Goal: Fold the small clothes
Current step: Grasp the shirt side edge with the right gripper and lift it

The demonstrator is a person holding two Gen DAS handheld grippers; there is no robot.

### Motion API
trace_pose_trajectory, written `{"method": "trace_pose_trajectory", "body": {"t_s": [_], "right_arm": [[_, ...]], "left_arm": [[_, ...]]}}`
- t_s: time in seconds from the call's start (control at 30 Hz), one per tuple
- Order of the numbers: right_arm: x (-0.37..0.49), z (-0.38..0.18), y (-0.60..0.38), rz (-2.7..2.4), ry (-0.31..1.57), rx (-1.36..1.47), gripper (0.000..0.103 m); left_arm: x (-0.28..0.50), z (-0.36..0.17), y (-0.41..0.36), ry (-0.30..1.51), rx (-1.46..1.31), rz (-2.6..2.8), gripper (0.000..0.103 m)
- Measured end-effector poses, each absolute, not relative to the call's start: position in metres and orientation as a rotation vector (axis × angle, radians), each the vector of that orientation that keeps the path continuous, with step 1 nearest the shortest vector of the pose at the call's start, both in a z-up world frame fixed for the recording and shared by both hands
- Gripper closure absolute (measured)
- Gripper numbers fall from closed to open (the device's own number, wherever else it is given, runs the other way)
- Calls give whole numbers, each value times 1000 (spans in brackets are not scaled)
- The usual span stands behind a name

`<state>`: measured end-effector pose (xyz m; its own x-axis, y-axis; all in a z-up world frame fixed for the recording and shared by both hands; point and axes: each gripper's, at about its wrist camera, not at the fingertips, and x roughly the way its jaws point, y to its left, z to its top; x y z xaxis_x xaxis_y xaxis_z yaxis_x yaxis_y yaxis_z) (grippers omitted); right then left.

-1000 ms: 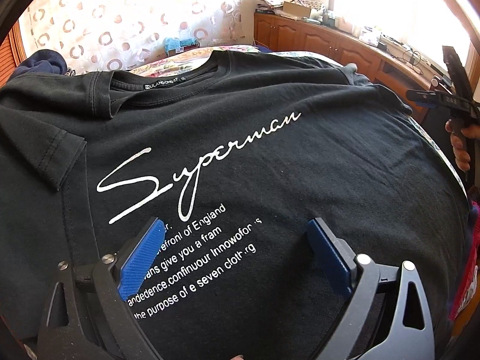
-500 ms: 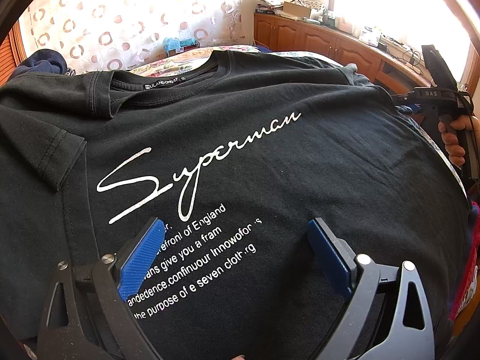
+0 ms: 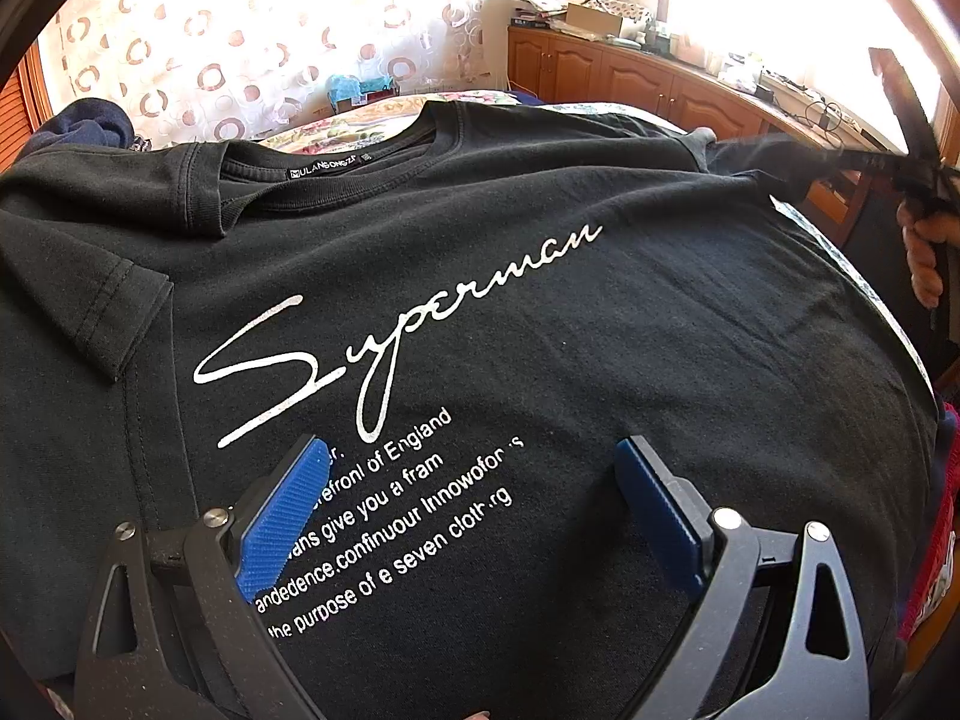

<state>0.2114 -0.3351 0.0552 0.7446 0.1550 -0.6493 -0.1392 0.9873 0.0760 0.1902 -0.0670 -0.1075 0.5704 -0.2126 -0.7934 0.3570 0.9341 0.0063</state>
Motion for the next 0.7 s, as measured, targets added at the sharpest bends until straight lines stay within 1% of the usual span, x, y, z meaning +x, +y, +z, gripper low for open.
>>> {"method": "trace_pose_trajectory", "body": {"t_s": [0.2, 0.3, 0.37, 0.4, 0.43, 0.6, 0.7], "right_arm": [[182, 84, -282, 325, 597, -71, 94], [165, 81, -252, 431, 599, -119, 94], [158, 73, -241, 452, 622, -155, 84], [158, 69, -240, 455, 633, -159, 71], [157, 65, -241, 463, 647, -159, 64], [160, 60, -262, 453, 650, -143, 55], [159, 64, -282, 388, 653, -101, 54]], "left_arm": [[190, -108, -67, 905, 173, -336, 7], [190, -108, -67, 905, 173, -336, 7], [190, -108, -67, 905, 173, -336, 7], [190, -108, -67, 905, 172, -336, 7], [190, -108, -67, 905, 172, -336, 7], [190, -108, -68, 904, 175, -334, 7], [190, -108, -69, 904, 177, -332, 7]]}}
